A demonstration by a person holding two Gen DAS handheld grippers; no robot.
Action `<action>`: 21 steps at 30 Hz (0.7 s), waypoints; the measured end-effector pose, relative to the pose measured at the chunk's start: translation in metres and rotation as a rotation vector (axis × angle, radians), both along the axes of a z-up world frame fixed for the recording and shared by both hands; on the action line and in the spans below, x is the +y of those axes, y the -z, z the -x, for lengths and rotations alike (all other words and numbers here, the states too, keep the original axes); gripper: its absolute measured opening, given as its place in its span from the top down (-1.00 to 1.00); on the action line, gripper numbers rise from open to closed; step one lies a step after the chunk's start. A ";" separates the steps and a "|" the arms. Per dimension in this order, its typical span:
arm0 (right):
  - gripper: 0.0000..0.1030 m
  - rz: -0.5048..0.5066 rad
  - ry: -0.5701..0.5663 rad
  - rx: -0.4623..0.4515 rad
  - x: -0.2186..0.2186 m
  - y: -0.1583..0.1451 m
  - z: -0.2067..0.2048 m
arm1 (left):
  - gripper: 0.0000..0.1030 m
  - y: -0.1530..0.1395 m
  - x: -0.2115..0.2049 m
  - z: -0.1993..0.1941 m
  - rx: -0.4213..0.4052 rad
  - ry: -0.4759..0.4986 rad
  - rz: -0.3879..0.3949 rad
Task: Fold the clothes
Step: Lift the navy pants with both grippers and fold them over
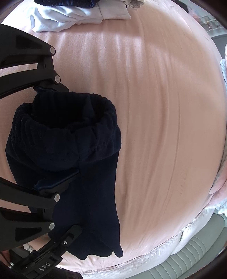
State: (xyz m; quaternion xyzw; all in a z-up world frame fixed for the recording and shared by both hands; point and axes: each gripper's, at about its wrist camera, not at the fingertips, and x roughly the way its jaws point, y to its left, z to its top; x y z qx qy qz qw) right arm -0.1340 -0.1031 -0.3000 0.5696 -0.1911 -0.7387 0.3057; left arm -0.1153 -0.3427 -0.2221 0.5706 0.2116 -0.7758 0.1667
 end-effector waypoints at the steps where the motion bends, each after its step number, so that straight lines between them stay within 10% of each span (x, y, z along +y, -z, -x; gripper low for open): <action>1: 0.69 -0.035 -0.027 0.034 -0.005 -0.004 -0.001 | -0.38 -0.001 0.001 0.000 -0.003 0.000 0.007; 14: 0.65 -0.343 -0.239 0.329 -0.044 -0.042 -0.015 | -0.19 -0.036 0.010 -0.035 -0.016 -0.030 0.177; 21: 0.63 -0.419 -0.373 0.534 -0.055 -0.066 -0.024 | -0.07 -0.049 -0.014 -0.073 0.042 -0.143 -0.003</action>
